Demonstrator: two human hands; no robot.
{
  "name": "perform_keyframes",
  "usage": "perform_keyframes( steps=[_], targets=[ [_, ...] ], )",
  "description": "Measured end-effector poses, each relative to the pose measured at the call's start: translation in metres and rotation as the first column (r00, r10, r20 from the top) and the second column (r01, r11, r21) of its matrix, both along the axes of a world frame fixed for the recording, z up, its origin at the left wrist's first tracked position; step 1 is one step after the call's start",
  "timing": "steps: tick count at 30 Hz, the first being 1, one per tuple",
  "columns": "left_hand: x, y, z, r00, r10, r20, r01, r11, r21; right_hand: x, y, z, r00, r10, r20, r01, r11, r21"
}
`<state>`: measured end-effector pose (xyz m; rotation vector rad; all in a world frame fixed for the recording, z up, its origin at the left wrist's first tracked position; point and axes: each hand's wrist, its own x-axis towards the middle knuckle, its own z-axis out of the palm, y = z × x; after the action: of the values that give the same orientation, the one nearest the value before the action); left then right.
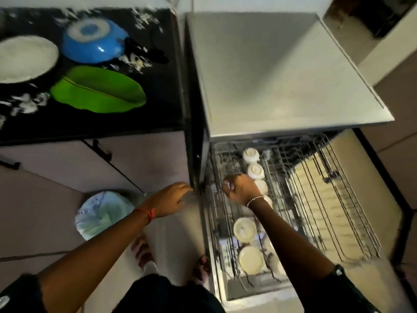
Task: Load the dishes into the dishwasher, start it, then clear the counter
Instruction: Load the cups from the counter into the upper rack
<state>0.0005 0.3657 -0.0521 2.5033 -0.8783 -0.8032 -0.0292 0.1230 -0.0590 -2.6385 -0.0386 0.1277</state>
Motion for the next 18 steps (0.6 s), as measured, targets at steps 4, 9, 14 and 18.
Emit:
perform_keyframes(
  steps=[4,9,14,18],
  targets=[
    [0.051,0.058,0.033,0.986,0.148,0.077,-0.148,0.989,-0.013,0.073,0.061,0.054,0.909,0.325,0.260,-0.301,0.945,-0.131],
    [0.098,0.132,0.094,0.913,0.353,0.203,-0.324,0.932,-0.161,0.144,0.150,0.102,0.699,0.613,0.367,-0.517,0.789,-0.333],
    [0.129,0.223,0.141,0.826,0.490,0.277,-0.412,0.862,-0.297,0.204,0.232,0.148,0.563,0.643,0.519,-0.513,0.764,-0.391],
    [0.156,0.283,0.155,0.768,0.555,0.320,-0.466,0.827,-0.315,0.242,0.278,0.173,0.610,0.615,0.500,-0.479,0.789,-0.386]
  ],
)
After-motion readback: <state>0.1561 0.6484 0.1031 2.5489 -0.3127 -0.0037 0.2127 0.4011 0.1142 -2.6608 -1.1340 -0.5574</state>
